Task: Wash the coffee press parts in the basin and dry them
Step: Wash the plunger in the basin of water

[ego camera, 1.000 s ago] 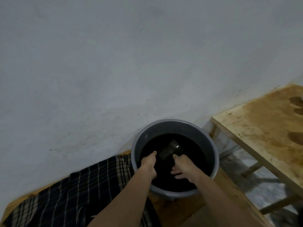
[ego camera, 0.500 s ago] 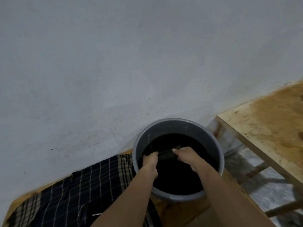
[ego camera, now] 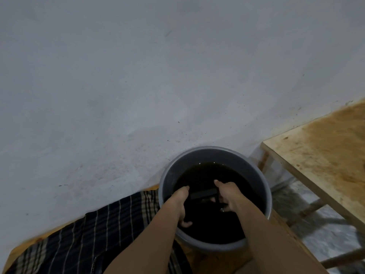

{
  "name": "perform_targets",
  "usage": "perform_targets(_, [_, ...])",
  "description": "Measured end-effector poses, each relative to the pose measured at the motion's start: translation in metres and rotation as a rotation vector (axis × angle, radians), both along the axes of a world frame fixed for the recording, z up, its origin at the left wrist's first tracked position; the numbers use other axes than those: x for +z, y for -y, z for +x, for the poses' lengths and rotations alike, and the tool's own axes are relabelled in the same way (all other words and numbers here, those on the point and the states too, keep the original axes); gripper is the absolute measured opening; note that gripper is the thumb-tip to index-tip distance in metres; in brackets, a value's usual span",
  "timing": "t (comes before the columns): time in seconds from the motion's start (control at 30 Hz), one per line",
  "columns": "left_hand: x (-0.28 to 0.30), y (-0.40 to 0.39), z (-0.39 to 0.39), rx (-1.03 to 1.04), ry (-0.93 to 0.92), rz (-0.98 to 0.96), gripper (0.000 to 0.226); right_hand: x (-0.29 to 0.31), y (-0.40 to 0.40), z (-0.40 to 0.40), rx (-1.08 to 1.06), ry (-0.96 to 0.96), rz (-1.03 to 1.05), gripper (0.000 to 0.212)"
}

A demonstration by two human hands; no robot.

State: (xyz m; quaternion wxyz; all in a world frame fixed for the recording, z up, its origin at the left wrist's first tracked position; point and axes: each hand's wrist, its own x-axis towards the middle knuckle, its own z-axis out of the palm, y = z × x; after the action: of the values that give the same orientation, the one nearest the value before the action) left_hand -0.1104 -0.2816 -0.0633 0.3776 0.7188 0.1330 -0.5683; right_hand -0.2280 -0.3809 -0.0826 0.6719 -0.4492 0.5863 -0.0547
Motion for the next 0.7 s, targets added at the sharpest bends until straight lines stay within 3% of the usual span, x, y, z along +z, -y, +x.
perform_targets(0.07, [0.004,0.0,-0.005,-0.037,0.0,-0.078,0.049,-0.002,0.004,0.004,-0.003,-0.073,-0.018,0.032])
perform_targets(0.17, [-0.001,0.003,-0.006,0.053,0.09,-0.208,0.034,-0.002,0.005,0.002,-0.005,0.027,0.075,0.026])
perform_targets(0.27, [-0.003,0.003,-0.001,0.138,0.134,-0.133,0.034,0.002,0.009,-0.009,0.187,0.11,0.091,0.021])
perform_targets(0.4, [-0.001,-0.001,0.003,0.209,-0.018,0.007,0.043,0.003,0.009,-0.026,0.304,0.155,-0.115,0.01])
perform_targets(0.5, [0.001,0.0,-0.002,0.184,-0.059,-0.035,0.068,-0.008,0.006,-0.022,0.218,0.104,-0.176,0.027])
perform_targets(0.57, [-0.002,0.0,-0.013,0.114,0.056,-0.117,0.086,-0.012,0.004,-0.014,0.141,-0.024,-0.186,0.037])
perform_targets(0.63, [-0.009,0.0,-0.022,-0.029,0.283,-0.187,0.084,-0.01,0.001,-0.008,0.127,-0.113,-0.201,0.044])
perform_targets(0.7, [-0.013,0.0,-0.023,-0.094,0.402,-0.179,0.077,-0.003,0.002,-0.009,0.142,-0.066,-0.135,0.044])
